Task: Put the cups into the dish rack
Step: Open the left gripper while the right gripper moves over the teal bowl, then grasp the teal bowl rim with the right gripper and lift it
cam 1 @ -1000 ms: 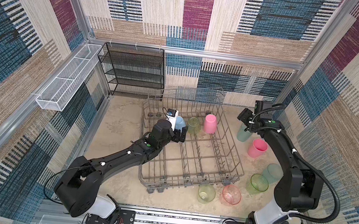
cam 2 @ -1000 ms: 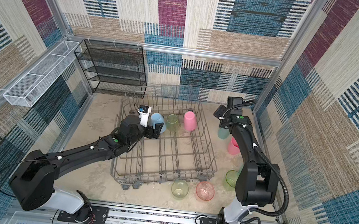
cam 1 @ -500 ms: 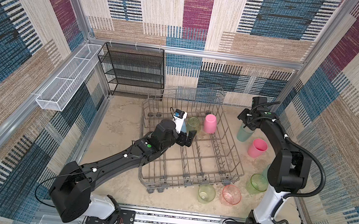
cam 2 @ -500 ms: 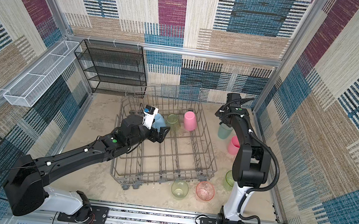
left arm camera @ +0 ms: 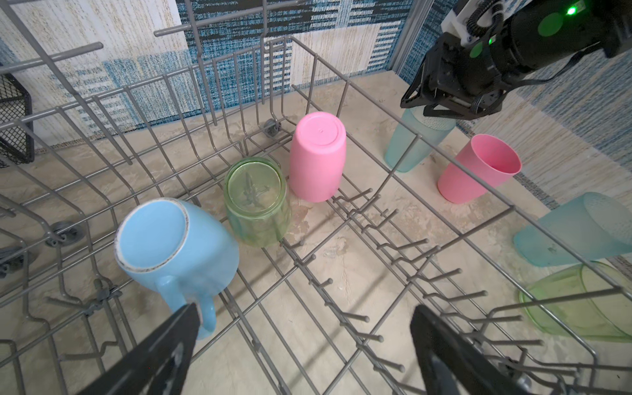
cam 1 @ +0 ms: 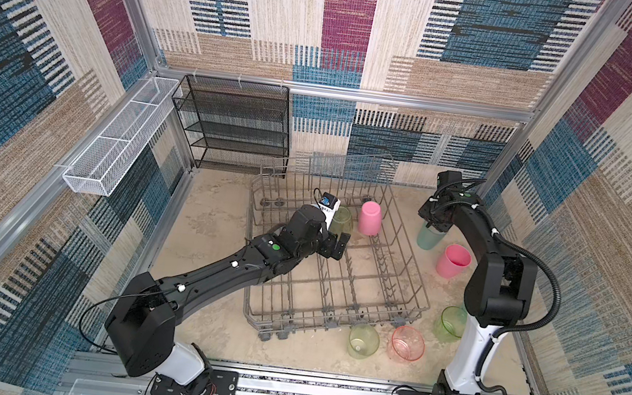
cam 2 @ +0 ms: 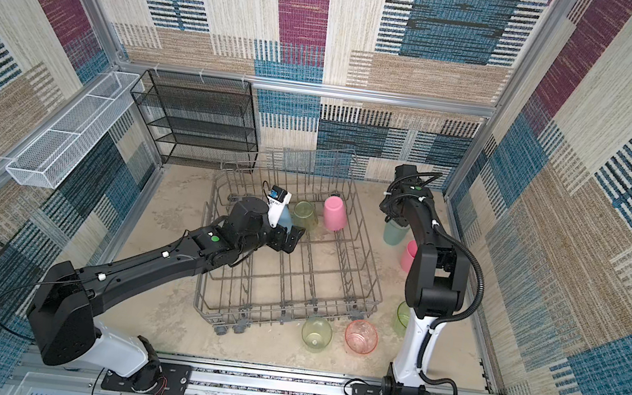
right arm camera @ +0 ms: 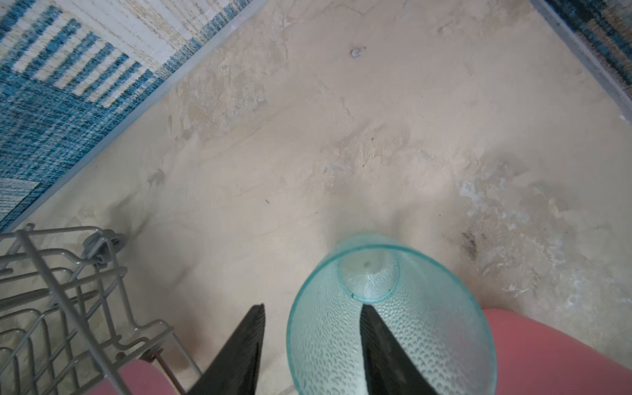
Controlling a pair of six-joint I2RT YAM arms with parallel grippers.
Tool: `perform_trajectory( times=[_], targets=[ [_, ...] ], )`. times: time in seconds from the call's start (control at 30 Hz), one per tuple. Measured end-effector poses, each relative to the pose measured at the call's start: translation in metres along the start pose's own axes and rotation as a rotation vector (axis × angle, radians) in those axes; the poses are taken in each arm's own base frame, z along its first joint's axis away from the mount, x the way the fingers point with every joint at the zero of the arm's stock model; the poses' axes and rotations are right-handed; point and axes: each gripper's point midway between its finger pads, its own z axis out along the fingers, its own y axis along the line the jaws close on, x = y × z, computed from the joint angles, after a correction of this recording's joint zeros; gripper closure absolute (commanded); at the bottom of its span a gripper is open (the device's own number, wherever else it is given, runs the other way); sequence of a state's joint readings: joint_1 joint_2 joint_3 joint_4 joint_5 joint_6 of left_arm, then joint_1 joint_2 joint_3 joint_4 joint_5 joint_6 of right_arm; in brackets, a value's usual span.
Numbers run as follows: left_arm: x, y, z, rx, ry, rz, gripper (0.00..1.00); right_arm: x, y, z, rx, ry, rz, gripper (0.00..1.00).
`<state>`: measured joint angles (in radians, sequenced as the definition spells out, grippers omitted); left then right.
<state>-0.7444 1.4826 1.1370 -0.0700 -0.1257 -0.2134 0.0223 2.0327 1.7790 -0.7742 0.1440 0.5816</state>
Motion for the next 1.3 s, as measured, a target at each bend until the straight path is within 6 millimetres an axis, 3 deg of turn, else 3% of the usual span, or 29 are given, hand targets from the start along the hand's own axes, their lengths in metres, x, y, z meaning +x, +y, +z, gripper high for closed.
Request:
perform_trajectory(
  times=[0.27,0.67,1.0,1.3],
  targets=[
    [0.005,0.001,0.006,-0.009,0.027,0.005,0.01,-0.005,-0.001,0.018,0.05,0.004,-0.025,0.67],
    [0.008,0.001,0.01,-0.016,0.045,0.008,0.01,-0.003,-0.002,0.019,0.065,0.013,-0.058,0.84],
    [0.007,0.001,0.009,-0.015,0.042,0.008,0.01,-0.007,0.004,0.008,0.058,-0.01,-0.079,0.94],
    [0.006,0.001,0.008,-0.018,0.046,0.007,0.01,-0.019,0.016,-0.023,0.023,-0.069,-0.108,0.99]
  ],
)
